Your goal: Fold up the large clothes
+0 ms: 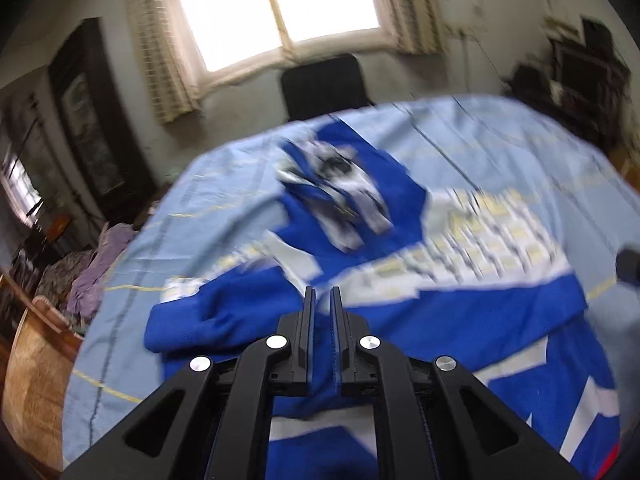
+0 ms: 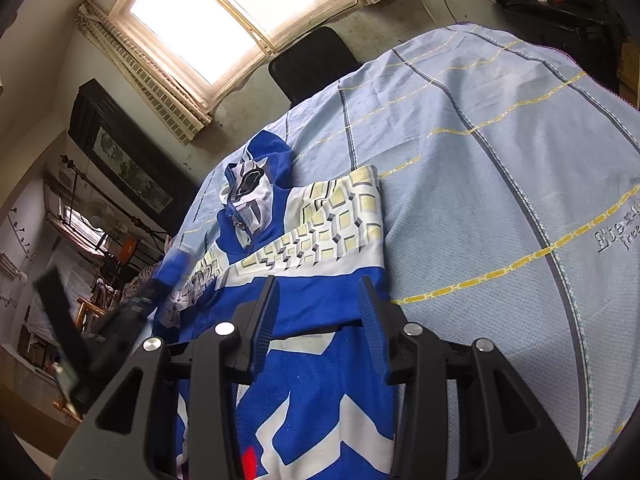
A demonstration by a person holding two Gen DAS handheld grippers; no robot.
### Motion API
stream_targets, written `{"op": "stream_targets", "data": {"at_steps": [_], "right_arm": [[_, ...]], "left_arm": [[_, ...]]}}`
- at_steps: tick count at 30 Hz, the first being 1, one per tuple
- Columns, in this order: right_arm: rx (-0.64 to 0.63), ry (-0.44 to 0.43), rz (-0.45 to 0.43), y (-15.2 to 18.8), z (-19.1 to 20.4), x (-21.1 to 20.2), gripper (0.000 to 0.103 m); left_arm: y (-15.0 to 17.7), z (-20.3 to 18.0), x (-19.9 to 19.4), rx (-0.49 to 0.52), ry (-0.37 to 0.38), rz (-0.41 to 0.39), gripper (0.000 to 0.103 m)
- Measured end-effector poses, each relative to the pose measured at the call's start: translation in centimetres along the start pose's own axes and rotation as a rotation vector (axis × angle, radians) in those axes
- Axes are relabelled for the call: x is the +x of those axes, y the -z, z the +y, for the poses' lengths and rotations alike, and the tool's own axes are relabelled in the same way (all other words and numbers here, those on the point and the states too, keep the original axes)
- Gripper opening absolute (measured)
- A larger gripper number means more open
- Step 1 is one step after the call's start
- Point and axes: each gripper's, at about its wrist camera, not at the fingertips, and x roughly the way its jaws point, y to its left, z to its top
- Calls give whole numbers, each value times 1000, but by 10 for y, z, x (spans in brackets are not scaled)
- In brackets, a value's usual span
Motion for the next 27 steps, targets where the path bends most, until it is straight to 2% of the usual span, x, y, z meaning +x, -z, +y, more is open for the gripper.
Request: {"op": "stream_targets", "data": {"at_steps": [3,5,6,9,12,15,20,25,27], "right_arm": [[13,0,-1,-1,-4,-1,41],[18,0,-1,-2,-5,-1,41],[20,0,-1,-3,-6,-1,41],[18,-9,5,-2,-5,0,41],[-10,-11,9,0,1,1,41],[-61,-27,20,5,13,4,41],[-212,-46,30,21,52,11,42],[-437,-20,58,40,125,29,44],[-568,-1,54,51,164,40,49]], "left_arm": [[14,-32,21,89,22,69,8],[20,-38,24,107,40,77,9],[22,-38,21,110,47,67,13],[25,-24,0,82,81,13,48],[30,-2,-27,59,54,-54,58],[35,42,-39,-37,46,-57,63],[48,127,-34,-255,-21,-44,62],[54,193,-26,-451,-37,-57,62],[59,218,-20,-550,-18,-64,62]]}}
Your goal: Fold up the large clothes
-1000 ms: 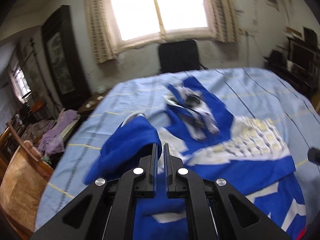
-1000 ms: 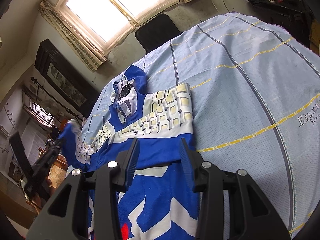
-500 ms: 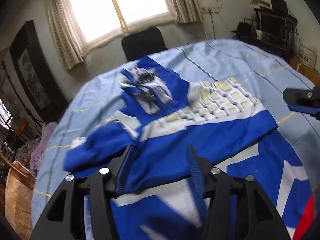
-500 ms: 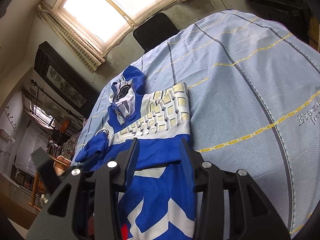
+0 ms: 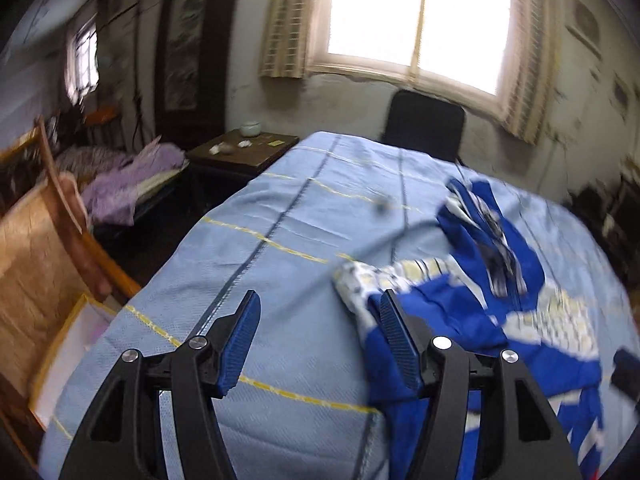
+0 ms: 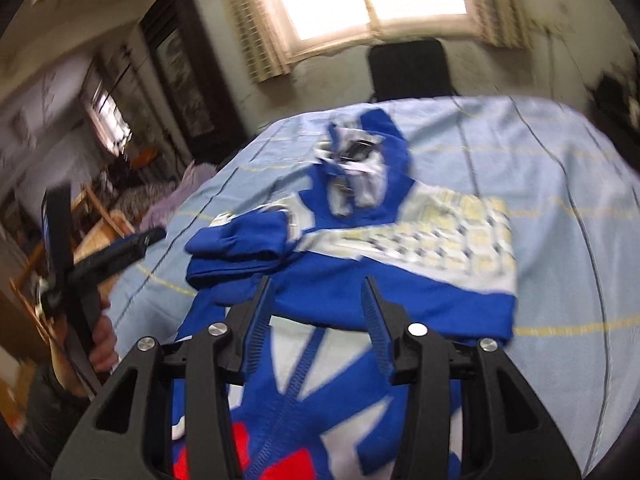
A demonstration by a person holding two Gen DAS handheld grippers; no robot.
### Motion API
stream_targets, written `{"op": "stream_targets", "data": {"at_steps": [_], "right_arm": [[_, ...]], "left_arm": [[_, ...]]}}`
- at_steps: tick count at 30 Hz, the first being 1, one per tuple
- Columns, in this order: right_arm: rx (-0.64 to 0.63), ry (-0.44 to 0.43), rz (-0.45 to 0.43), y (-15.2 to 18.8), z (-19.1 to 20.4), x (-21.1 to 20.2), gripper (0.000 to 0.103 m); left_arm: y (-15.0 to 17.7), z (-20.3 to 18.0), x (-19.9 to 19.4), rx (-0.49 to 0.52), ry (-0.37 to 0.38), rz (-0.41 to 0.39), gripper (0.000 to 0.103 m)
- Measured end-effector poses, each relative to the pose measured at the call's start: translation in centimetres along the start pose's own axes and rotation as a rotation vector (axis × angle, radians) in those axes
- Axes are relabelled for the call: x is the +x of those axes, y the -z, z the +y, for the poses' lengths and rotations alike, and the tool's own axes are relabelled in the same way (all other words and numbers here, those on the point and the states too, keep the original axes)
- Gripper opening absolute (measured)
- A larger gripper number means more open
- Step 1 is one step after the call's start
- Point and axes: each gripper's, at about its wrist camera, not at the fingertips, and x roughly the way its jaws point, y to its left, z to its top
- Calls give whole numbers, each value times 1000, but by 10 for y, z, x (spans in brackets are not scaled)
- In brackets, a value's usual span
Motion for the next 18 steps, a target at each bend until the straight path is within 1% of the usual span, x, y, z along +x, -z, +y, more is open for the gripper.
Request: {"op": "stream_targets", "data": {"at_steps": [2,4,5,8,11,14,15,18], "right_arm": [[-136,32,3,-7,37,14,52],[-273,67,17,-10,74,34,52],[-319,75,24,-10,84,42,52],[-453,107,30,-11,120,76,52],[-500,121,46,-13,135,106,52],[-508,120,74,-14,138,133,52],[-511,123,86,-14,138,141,52],[-523,159,96,-10,142,156,52]], "left_arm": [[-1,24,8,-84,13,5,62],[0,41,20,-123,-2,40,61],[0,49,25,-144,-12,65,61],[-3,71,24,-236,4,85,61],[-3,79,20,-269,28,82,61],[-2,77,18,-256,38,78,61],[-3,75,18,-244,29,78,61],[-3,71,19,-235,42,85,61]]}}
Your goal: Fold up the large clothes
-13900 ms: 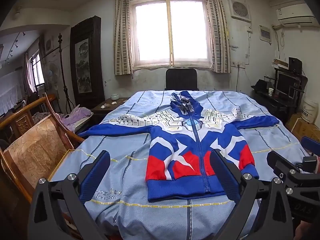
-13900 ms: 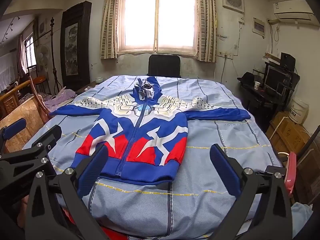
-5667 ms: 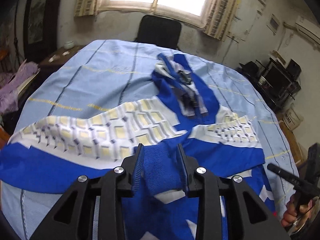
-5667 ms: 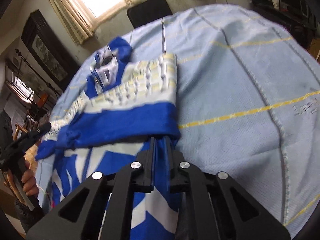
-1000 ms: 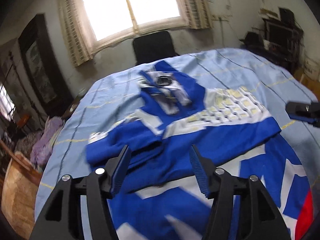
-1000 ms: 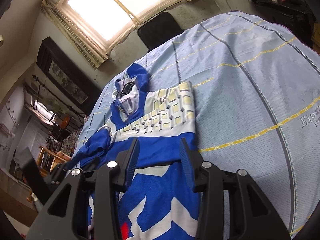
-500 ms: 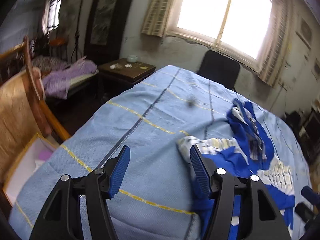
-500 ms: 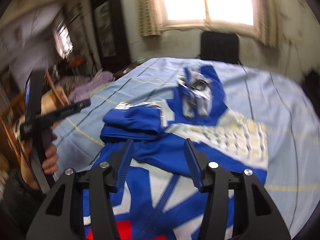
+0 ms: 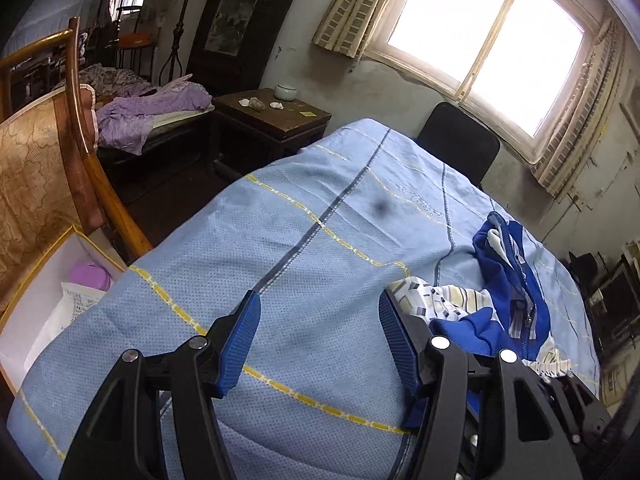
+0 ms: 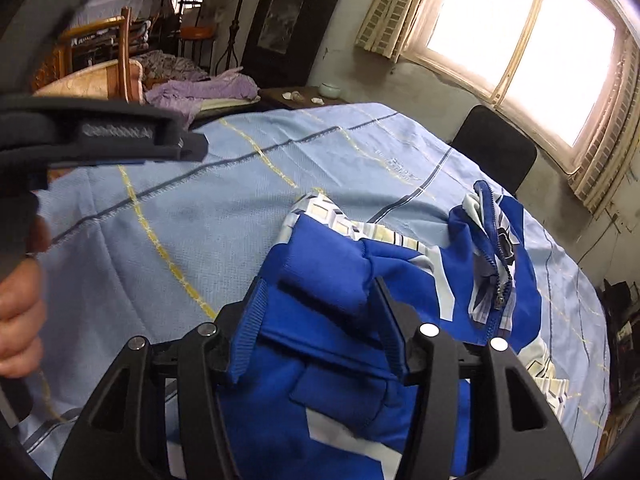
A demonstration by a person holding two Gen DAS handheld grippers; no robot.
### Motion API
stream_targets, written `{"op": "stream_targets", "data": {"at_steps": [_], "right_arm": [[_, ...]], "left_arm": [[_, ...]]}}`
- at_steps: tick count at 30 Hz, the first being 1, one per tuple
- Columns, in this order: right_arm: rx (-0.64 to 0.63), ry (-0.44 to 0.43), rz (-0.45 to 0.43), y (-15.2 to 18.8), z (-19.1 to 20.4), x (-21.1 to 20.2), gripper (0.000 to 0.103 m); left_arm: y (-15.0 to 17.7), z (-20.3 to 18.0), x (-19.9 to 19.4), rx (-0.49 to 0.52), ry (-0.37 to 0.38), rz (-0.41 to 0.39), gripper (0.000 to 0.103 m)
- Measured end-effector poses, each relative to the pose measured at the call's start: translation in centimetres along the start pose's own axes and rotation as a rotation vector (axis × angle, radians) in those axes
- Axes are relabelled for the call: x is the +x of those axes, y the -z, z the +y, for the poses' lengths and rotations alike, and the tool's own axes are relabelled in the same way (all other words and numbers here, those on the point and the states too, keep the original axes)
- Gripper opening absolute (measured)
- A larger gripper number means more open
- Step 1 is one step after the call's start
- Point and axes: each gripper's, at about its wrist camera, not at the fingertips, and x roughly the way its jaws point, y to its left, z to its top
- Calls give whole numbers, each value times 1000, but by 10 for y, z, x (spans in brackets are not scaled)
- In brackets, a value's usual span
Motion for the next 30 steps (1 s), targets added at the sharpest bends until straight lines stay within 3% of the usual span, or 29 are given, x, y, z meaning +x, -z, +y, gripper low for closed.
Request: {"op": "stream_targets", "data": {"at_steps": [2,3,6,13,19,23,30], "right_arm": [[42,-19,3,-2,-6,5,45],[80,-49,0,-3,-13,4,33],[157,-76,-20,-6,-28,-6,17],[421,-132,-96,9,-102,-68,13],[768,-222,-102,69,-192,-112,13],[905,-219,-45,120,-222,-106,13],[1000,-205,95,186,-232,-60,15]], "left_arm": [[2,-3,3,14,9,16,61],[3,-5,6,23,3,21,61],[6,-13,10,55,3,37,61],[27,-50,10,228,11,30,62],[52,-79,16,372,33,65,62],[62,-86,26,430,-9,83,62],[73,-90,41,492,-80,117,69]]}}
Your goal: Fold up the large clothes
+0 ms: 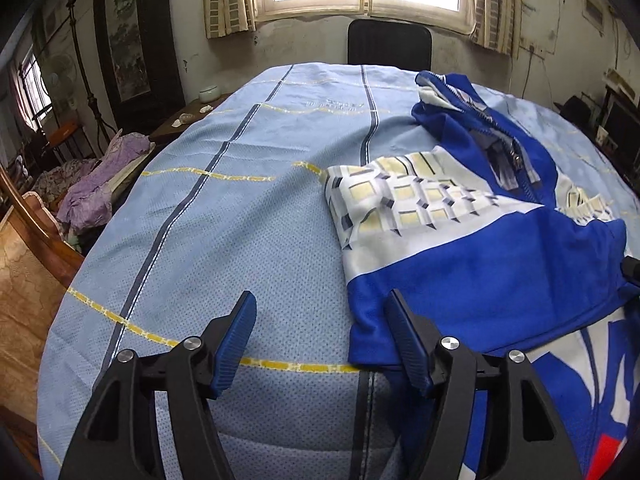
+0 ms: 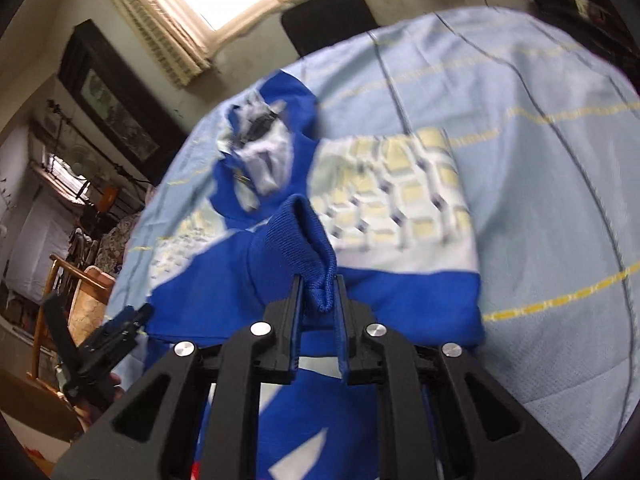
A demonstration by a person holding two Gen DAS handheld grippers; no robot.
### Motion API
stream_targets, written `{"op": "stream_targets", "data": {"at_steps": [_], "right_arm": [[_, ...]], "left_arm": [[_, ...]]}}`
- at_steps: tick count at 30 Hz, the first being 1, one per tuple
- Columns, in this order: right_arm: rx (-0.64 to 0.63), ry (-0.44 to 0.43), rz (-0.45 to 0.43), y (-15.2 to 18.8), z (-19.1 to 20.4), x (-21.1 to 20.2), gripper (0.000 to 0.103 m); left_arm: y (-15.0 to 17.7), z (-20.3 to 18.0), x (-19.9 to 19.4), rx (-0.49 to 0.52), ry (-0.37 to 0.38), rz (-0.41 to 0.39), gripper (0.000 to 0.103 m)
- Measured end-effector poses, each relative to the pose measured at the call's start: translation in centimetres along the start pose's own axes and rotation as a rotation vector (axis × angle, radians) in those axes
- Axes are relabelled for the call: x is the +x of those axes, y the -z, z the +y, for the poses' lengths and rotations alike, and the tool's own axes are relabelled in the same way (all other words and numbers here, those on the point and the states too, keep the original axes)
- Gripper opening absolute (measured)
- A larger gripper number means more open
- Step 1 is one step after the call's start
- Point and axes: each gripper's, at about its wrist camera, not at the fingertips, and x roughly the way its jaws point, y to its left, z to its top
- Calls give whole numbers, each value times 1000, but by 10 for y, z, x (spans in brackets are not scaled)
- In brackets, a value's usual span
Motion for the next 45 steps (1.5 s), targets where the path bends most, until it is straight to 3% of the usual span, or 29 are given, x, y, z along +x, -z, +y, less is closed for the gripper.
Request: {"op": "stream_targets", "data": {"at_steps": [4,8,11,13,16,18,23,27,32,37,39,45], "right_arm": [[13,0,1,4,-11,2,17],[-14,82,-52,3,-13,-14,17],[-13,58,-94,2,-13,-32,20],[-60,47,-111,-1,-2,-42,20],[-155,17,-112,-10,33,-46,19],[-196,0,-110,-16,53,-40,19],[-249,-8,-53,-24,80,-4,18],[-252,40,19,-23,71,27,18],[-236,54,105,-31,56,54,6],[-281,28,-17,-76,80,33,24],[-272,29,-71,-99,85,35,42],[-216,98,-114,-141,70,78,44]], "left_arm": [[1,0,0,11,-9,-1,71],[0,2,-3,-5,1,-12,71],[-2,5,-20,-16,12,-84,70],[-6,2,-35,-34,34,-133,69],[-19,-16,-45,-9,108,-134,69],[-29,-42,-46,53,85,-141,69],[-40,-80,-19,117,100,-86,69],[-33,-81,17,87,100,1,71],[-32,-68,27,35,161,10,77],[-32,-61,19,-3,190,-26,77],[-34,-54,13,-36,203,-43,77],[-36,-44,8,-74,187,-66,76]]}}
